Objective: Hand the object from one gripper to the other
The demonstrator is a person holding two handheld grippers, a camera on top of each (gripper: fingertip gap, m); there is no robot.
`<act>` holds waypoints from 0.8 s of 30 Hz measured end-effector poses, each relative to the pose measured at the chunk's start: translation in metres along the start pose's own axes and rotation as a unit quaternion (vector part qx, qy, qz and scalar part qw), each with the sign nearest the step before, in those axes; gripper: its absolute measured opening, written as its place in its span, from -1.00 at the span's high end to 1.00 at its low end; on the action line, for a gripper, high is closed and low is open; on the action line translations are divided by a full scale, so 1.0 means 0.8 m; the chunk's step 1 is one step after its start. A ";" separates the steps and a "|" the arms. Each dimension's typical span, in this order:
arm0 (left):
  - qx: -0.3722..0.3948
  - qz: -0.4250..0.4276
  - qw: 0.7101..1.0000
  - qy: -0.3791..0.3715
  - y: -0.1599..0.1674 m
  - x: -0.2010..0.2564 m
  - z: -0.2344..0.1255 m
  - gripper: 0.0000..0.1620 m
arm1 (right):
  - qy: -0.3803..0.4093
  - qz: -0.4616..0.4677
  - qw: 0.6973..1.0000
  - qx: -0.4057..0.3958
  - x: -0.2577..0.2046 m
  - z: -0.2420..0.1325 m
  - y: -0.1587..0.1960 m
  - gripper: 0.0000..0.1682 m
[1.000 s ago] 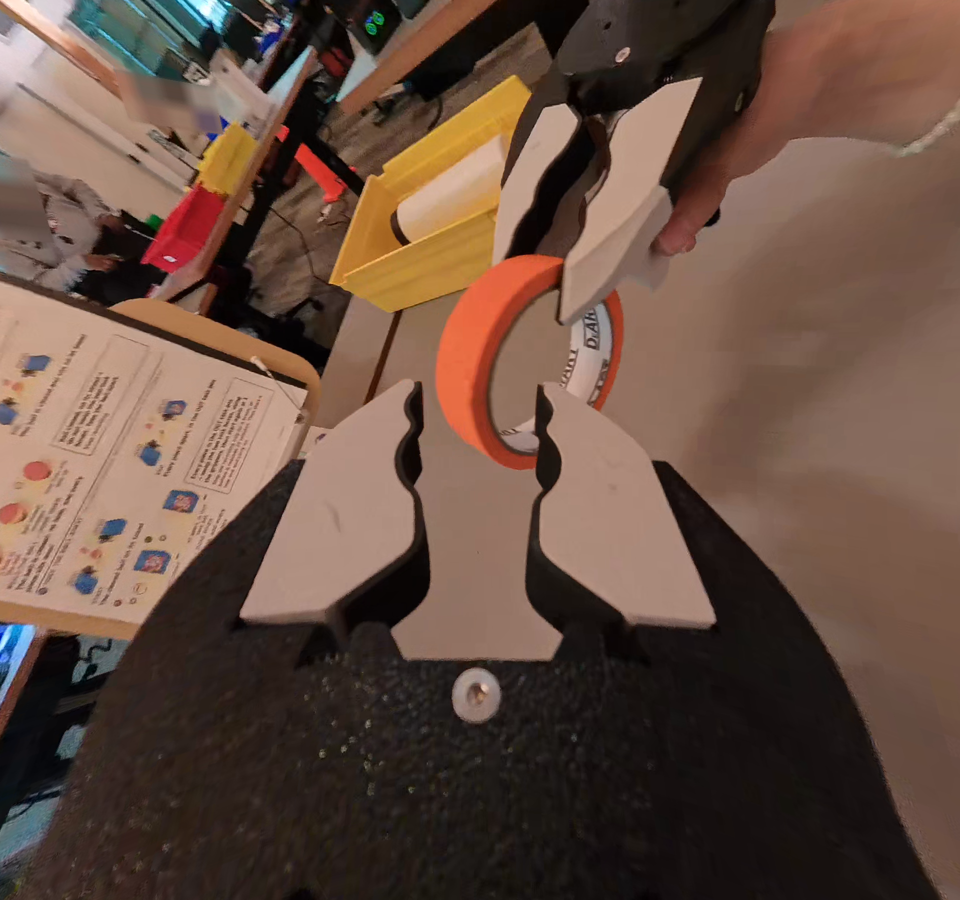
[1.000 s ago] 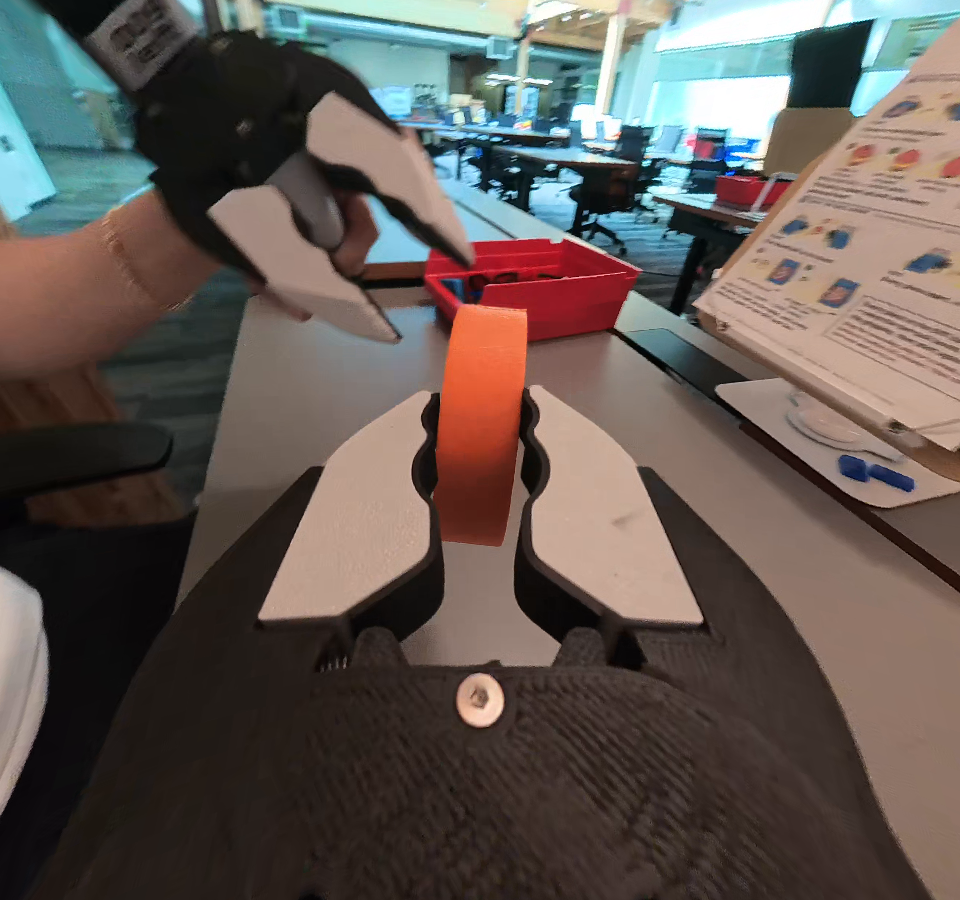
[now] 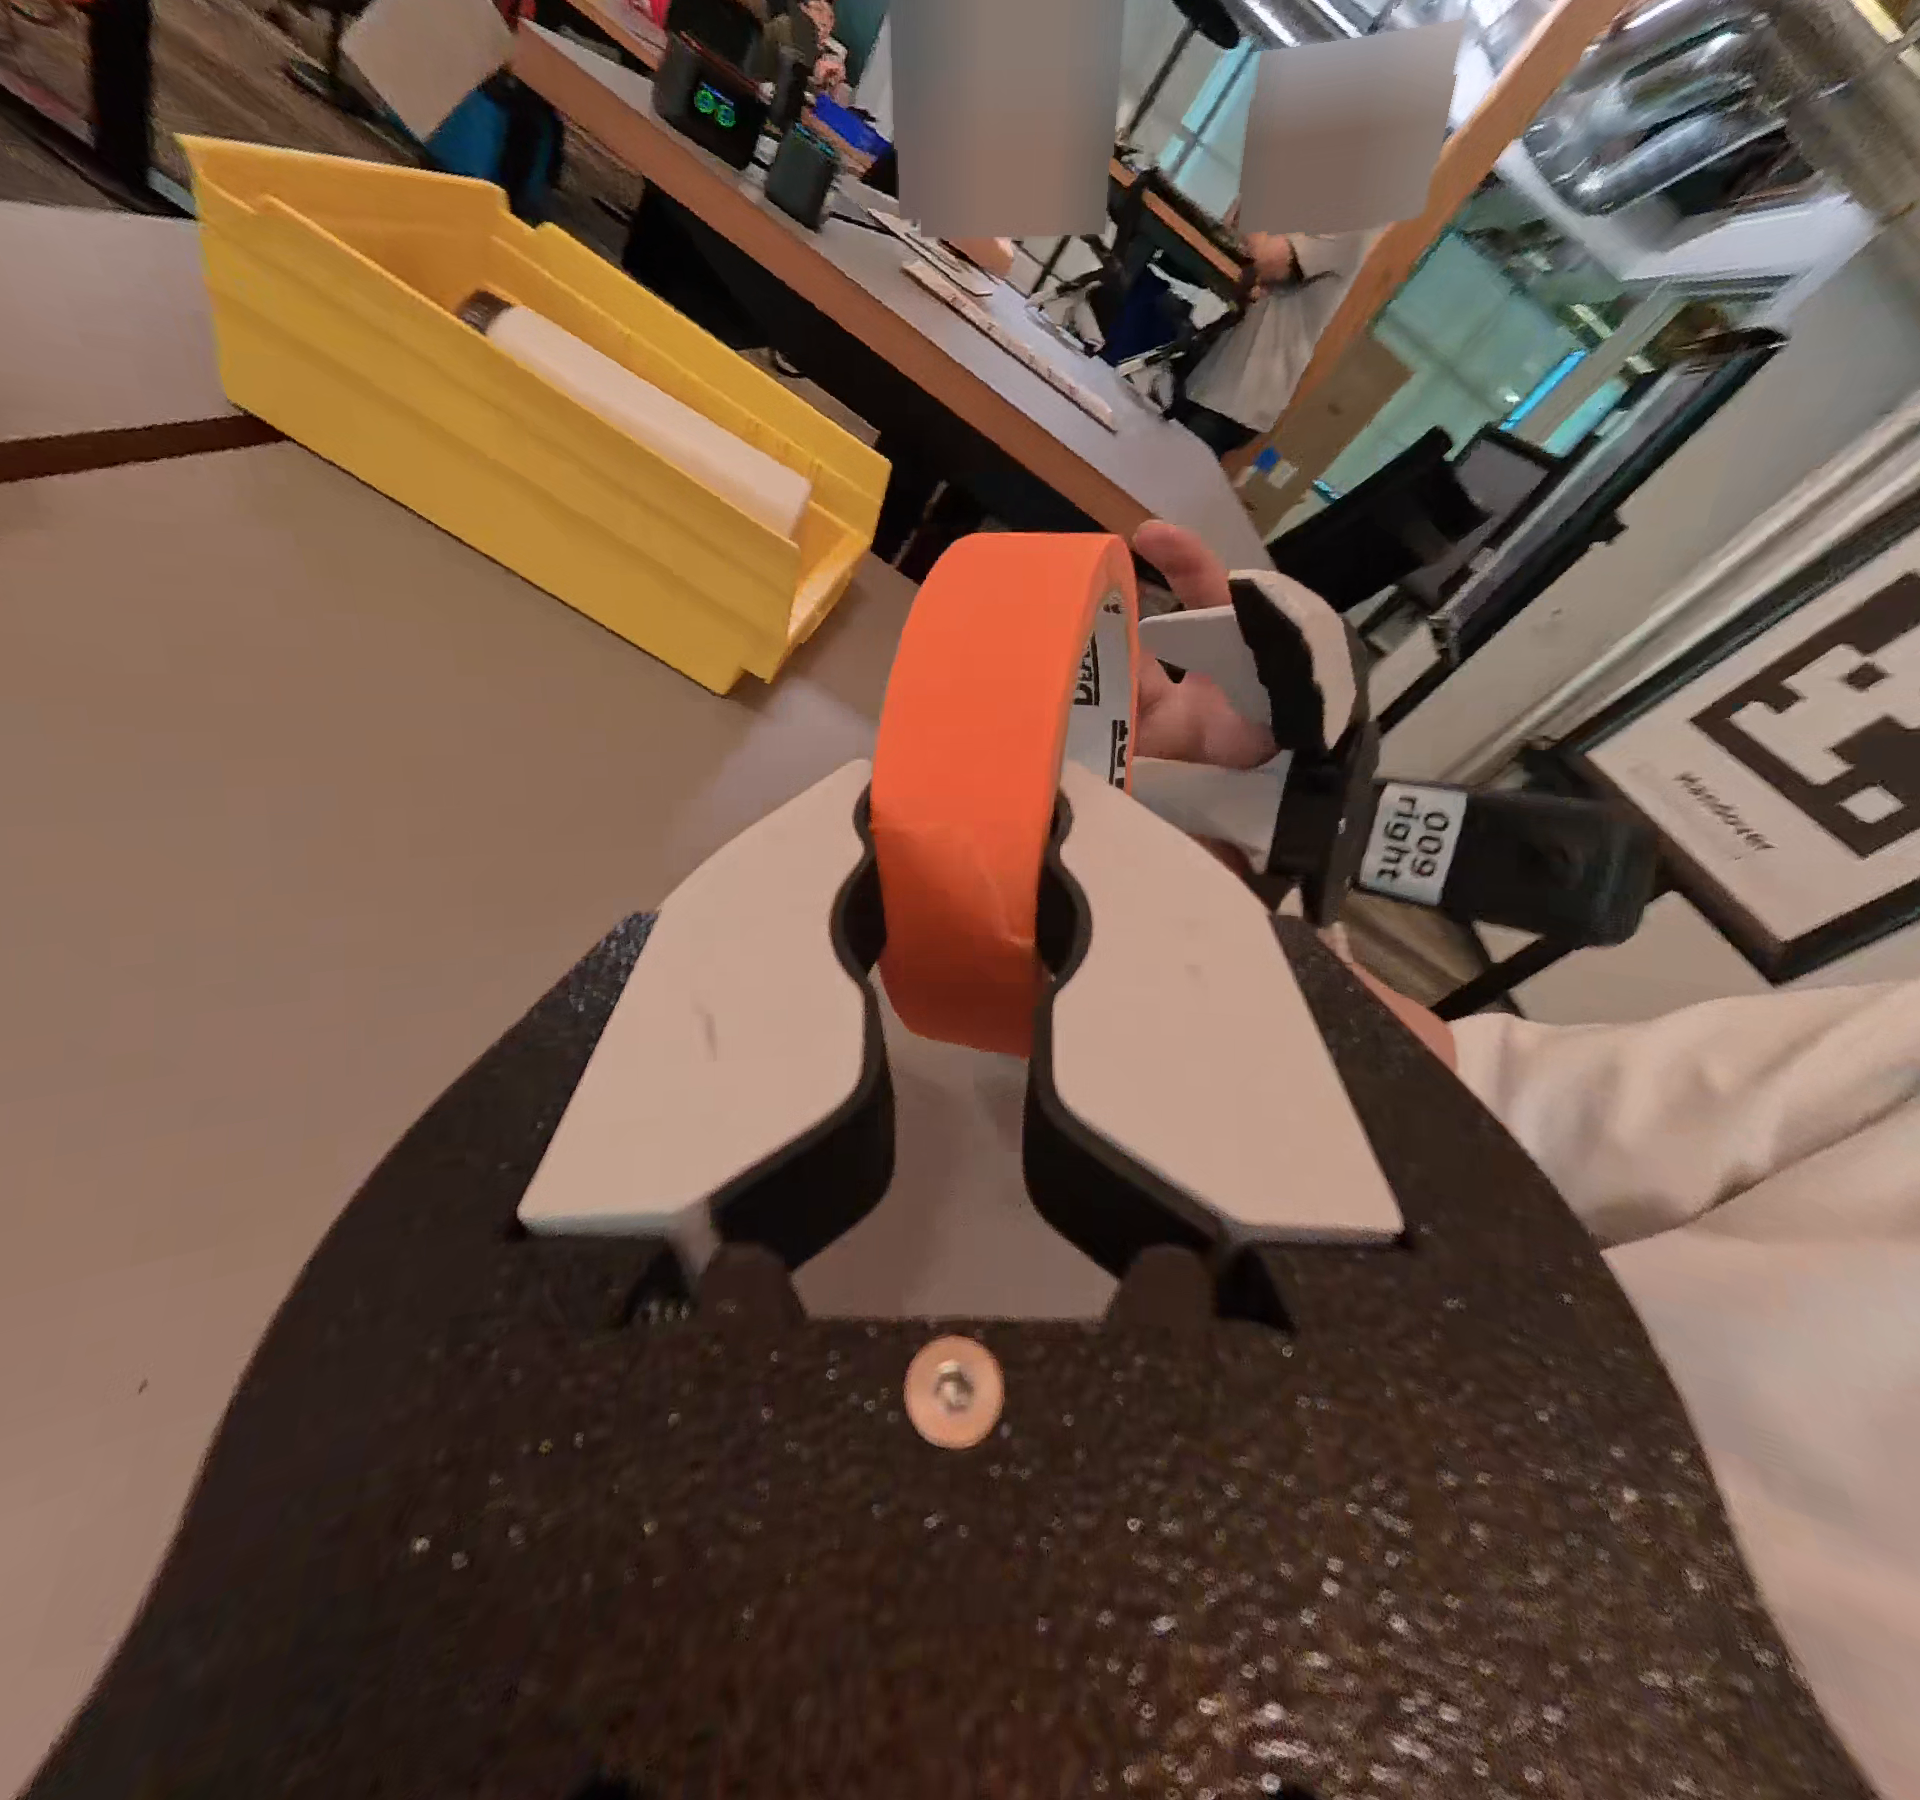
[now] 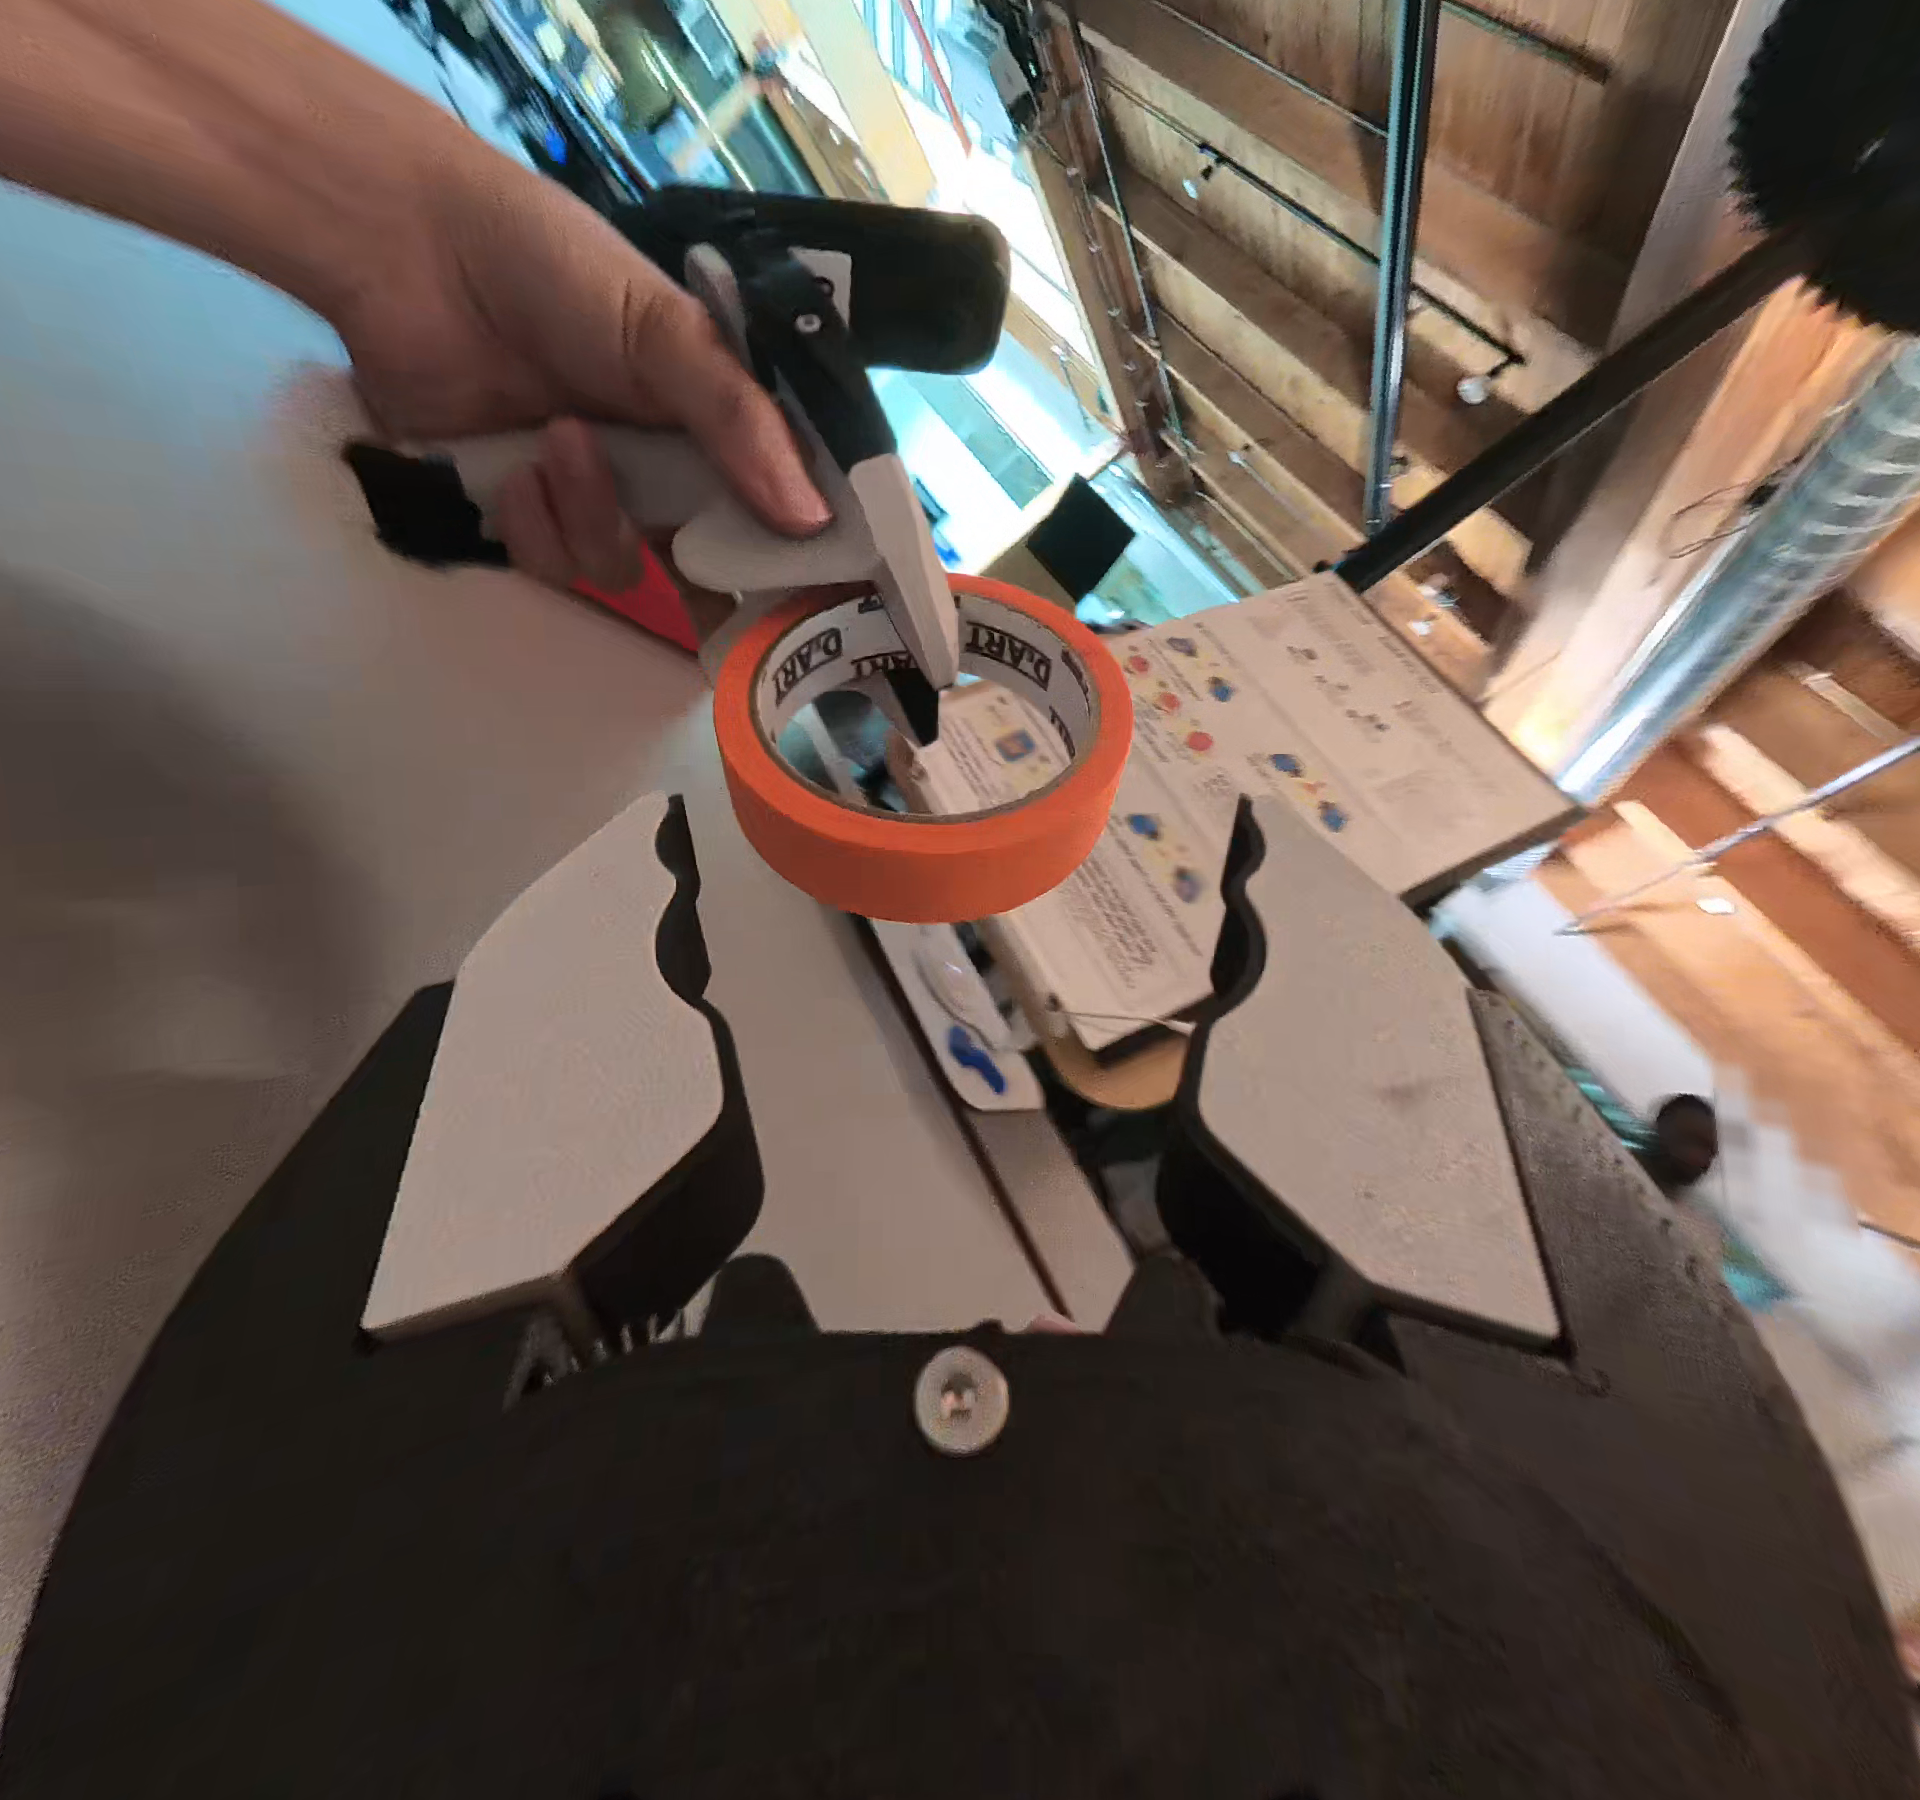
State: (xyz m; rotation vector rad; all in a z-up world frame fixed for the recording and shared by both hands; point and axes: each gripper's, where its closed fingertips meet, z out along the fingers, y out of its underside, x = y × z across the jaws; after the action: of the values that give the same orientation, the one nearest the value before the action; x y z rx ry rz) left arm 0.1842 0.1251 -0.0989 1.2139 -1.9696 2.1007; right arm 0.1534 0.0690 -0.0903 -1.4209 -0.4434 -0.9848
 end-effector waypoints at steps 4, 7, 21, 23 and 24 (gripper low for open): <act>-0.017 -0.024 0.998 0.064 -0.014 0.001 0.021 0.69 | 0.041 0.017 0.999 -0.024 0.013 0.011 0.015 -0.24; -0.033 -0.031 0.996 0.073 -0.023 0.005 0.024 0.69 | 0.048 0.076 0.996 -0.014 0.026 0.020 0.013 -0.27; 0.020 -0.167 0.985 0.048 0.009 0.040 -0.012 0.68 | 0.030 -0.143 0.989 0.008 -0.010 0.008 -0.045 -0.11; 0.026 -0.198 0.979 0.047 0.008 0.043 -0.020 0.68 | 0.020 -0.214 0.977 -0.013 -0.024 0.008 -0.040 -0.02; 0.024 -0.205 0.978 0.042 0.009 0.043 -0.024 0.68 | 0.023 -0.245 0.969 -0.014 -0.028 0.008 -0.041 0.02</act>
State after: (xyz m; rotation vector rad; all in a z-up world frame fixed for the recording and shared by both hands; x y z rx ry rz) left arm 0.1466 0.1234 -0.0845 1.3725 -1.4832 1.9601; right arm 0.1170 0.0860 -0.0869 -1.3371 -0.7712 -1.4201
